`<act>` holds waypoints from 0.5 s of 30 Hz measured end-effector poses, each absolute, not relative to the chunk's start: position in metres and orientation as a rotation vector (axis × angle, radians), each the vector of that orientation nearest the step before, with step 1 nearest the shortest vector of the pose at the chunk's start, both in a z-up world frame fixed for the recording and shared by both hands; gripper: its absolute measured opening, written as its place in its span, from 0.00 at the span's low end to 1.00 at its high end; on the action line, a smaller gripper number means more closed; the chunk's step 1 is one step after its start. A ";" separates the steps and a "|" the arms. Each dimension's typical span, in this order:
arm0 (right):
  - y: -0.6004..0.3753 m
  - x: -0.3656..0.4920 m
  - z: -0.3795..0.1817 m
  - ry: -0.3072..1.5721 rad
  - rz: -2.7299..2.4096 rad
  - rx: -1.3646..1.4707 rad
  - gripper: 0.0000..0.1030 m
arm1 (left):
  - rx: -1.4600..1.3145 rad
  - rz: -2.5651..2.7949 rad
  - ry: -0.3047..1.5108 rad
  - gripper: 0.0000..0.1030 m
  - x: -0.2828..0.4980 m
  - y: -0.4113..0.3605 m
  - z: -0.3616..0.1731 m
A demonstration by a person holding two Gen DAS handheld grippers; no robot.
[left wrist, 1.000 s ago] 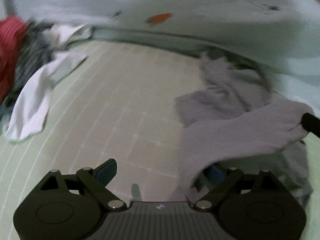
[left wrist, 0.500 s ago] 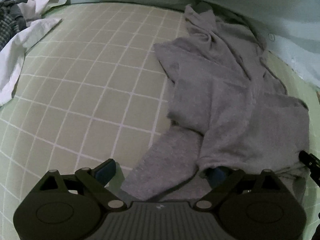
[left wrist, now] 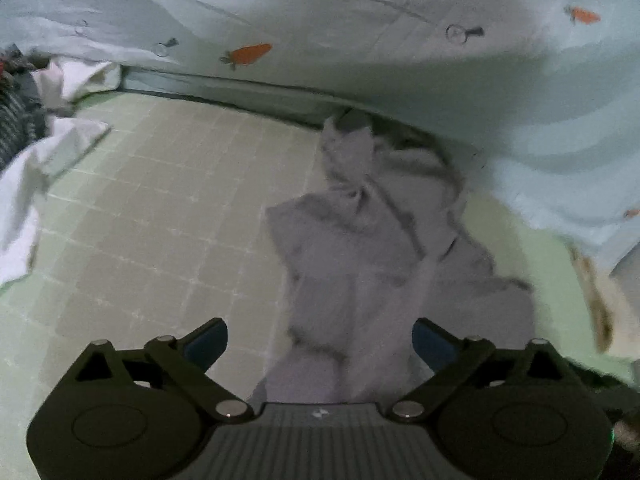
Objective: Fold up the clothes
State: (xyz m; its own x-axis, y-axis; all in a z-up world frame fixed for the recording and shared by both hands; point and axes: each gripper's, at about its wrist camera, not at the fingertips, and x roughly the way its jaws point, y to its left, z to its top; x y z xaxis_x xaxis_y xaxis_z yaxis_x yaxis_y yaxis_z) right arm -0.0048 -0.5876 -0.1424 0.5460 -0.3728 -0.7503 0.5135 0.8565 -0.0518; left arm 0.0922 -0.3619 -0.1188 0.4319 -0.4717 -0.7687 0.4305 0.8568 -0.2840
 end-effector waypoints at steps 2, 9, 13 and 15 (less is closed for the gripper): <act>-0.584 -0.001 -0.144 0.850 -0.521 0.166 0.77 | -0.085 -0.587 0.986 0.96 0.099 -0.367 -0.121; -0.579 0.003 -0.159 0.890 -0.520 0.130 0.81 | -0.216 -0.627 0.967 0.96 0.112 -0.364 -0.117; -0.582 0.004 -0.162 0.893 -0.527 0.134 0.85 | -0.173 -0.546 0.948 0.96 0.113 -0.360 -0.118; -0.584 0.004 -0.163 0.892 -0.528 0.143 0.87 | -0.157 -0.526 0.943 0.96 0.114 -0.359 -0.119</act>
